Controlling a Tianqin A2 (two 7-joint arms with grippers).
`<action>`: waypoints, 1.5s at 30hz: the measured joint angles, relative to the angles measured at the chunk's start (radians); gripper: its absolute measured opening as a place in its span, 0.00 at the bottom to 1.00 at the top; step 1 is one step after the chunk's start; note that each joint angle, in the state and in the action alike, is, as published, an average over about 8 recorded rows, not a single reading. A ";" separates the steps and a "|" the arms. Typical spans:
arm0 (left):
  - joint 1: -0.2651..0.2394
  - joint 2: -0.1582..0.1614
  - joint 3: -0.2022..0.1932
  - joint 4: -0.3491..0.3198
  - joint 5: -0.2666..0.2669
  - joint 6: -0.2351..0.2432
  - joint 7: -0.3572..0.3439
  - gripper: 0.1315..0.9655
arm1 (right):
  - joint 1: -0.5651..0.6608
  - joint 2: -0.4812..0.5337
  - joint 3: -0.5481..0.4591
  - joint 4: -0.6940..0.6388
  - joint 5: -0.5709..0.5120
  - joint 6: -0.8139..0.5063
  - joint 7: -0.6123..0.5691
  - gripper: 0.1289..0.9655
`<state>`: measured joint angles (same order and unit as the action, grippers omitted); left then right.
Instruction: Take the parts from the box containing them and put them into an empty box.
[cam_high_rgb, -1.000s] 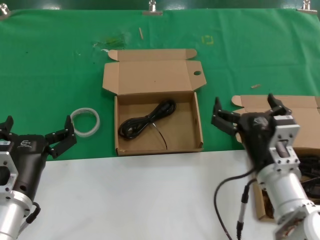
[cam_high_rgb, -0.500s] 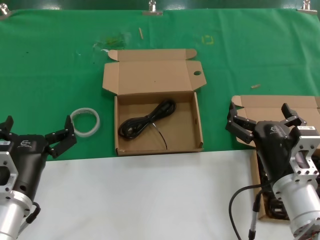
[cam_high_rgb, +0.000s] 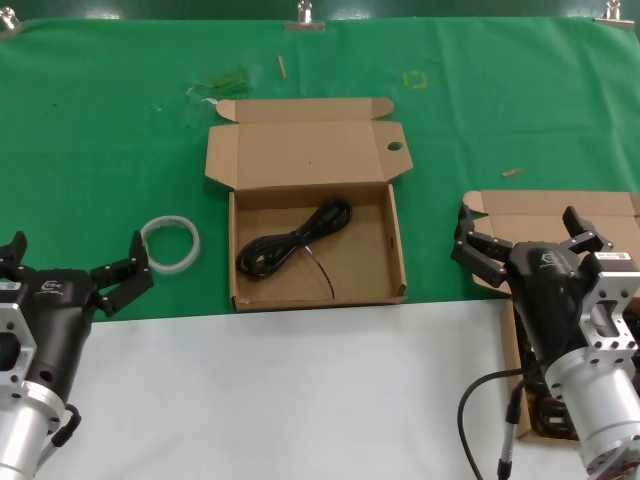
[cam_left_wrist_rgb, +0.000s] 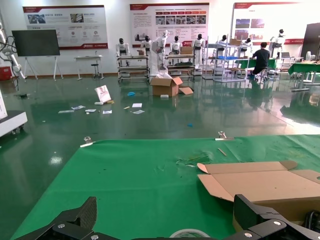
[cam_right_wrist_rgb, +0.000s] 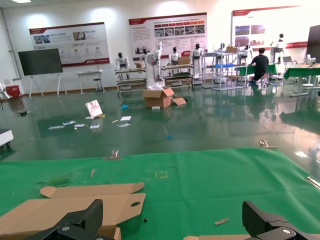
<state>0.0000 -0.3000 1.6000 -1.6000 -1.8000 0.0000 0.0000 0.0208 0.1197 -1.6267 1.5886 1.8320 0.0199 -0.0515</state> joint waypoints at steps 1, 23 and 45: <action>0.000 0.000 0.000 0.000 0.000 0.000 0.000 1.00 | 0.000 0.000 0.000 0.000 0.000 0.000 0.000 1.00; 0.000 0.000 0.000 0.000 0.000 0.000 0.000 1.00 | 0.000 0.000 0.000 0.000 0.000 0.000 0.000 1.00; 0.000 0.000 0.000 0.000 0.000 0.000 0.000 1.00 | 0.000 0.000 0.000 0.000 0.000 0.000 0.000 1.00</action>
<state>0.0000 -0.3000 1.6000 -1.6000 -1.8000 0.0000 0.0000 0.0208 0.1197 -1.6267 1.5886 1.8320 0.0199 -0.0515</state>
